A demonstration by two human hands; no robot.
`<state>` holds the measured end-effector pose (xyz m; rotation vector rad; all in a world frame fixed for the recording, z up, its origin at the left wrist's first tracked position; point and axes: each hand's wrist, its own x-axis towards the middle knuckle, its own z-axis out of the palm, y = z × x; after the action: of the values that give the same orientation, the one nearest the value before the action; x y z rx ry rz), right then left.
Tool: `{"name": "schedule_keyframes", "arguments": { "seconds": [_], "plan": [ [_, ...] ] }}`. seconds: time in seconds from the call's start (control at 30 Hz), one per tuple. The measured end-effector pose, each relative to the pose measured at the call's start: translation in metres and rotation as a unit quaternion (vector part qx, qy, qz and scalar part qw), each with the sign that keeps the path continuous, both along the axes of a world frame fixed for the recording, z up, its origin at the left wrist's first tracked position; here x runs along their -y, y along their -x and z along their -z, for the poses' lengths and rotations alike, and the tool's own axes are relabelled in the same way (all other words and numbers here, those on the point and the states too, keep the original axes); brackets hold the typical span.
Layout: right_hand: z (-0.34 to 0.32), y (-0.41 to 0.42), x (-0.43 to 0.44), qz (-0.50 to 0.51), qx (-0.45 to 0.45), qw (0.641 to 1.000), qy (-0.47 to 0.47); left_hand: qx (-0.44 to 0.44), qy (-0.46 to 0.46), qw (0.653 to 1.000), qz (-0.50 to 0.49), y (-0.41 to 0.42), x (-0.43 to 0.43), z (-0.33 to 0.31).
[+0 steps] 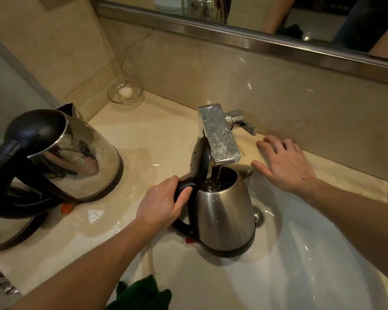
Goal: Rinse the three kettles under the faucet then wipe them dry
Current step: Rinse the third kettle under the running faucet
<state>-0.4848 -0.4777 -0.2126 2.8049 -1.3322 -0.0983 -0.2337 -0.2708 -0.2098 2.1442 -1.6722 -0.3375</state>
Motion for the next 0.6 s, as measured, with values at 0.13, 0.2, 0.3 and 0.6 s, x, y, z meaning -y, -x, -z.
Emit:
{"name": "schedule_keyframes", "arguments": {
  "seconds": [0.13,0.2,0.3,0.6],
  "plan": [
    [0.0002,0.0000,0.0002,0.000,0.002,1.000,-0.002,-0.001,-0.005,1.000,-0.001,-0.0005,0.0000,0.0011],
    [0.0005,-0.0003,0.0002,-0.001,0.002,1.000,-0.002,0.000,-0.008,1.000,-0.002,-0.0008,-0.0001,0.0015],
    [0.0002,0.0000,0.0004,-0.001,0.000,1.000,-0.002,0.002,-0.003,1.000,-0.001,-0.0015,0.0000,0.0021],
    [-0.0017,0.0001,0.0001,-0.003,-0.009,1.000,0.000,0.000,-0.009,1.000,-0.001,-0.0011,-0.0001,0.0028]
  ]
}}
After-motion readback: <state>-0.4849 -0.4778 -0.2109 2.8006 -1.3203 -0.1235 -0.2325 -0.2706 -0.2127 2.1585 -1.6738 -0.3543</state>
